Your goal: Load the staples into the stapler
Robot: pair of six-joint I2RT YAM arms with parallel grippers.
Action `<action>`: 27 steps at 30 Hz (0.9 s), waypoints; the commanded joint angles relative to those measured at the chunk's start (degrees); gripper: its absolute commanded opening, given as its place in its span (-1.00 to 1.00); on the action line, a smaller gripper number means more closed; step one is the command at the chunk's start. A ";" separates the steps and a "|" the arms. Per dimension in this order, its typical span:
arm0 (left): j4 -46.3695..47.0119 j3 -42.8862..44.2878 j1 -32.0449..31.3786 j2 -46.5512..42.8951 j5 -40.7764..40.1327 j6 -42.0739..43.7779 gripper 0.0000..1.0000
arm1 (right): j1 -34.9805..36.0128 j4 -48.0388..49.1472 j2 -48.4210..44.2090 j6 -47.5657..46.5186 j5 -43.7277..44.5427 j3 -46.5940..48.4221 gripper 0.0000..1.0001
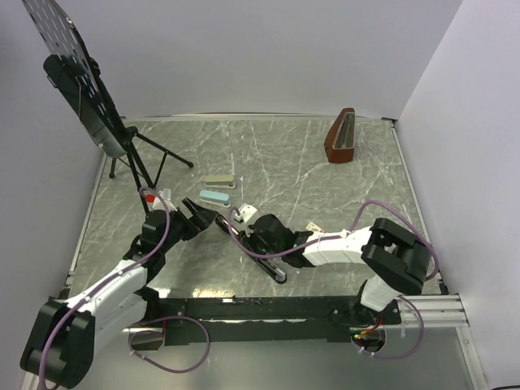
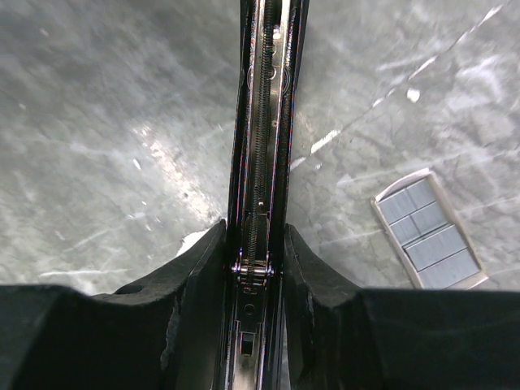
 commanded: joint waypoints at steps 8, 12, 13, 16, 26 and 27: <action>14.38 -2.93 -1.45 7.13 5.24 -0.03 0.99 | -0.15 8.33 -5.22 -0.77 -1.39 0.17 -1.00; 15.88 -2.41 -3.21 8.89 4.45 1.28 0.95 | -0.07 7.90 -4.61 -1.12 -1.65 0.88 -1.00; 16.84 -2.49 -3.47 9.50 4.10 1.46 0.93 | 0.02 7.89 -4.52 -1.21 -3.30 1.14 -1.00; 19.12 -3.19 -3.92 11.08 2.26 1.81 0.83 | 0.02 8.25 -4.34 -1.03 -4.28 1.23 -1.00; 26.17 -3.37 -4.53 15.93 1.73 2.95 -0.25 | 0.02 7.02 -3.29 -0.42 -4.56 2.28 -0.99; 24.51 -3.11 -4.44 14.71 1.03 4.00 -0.37 | 0.02 6.58 -3.29 -0.16 -4.29 2.72 -0.94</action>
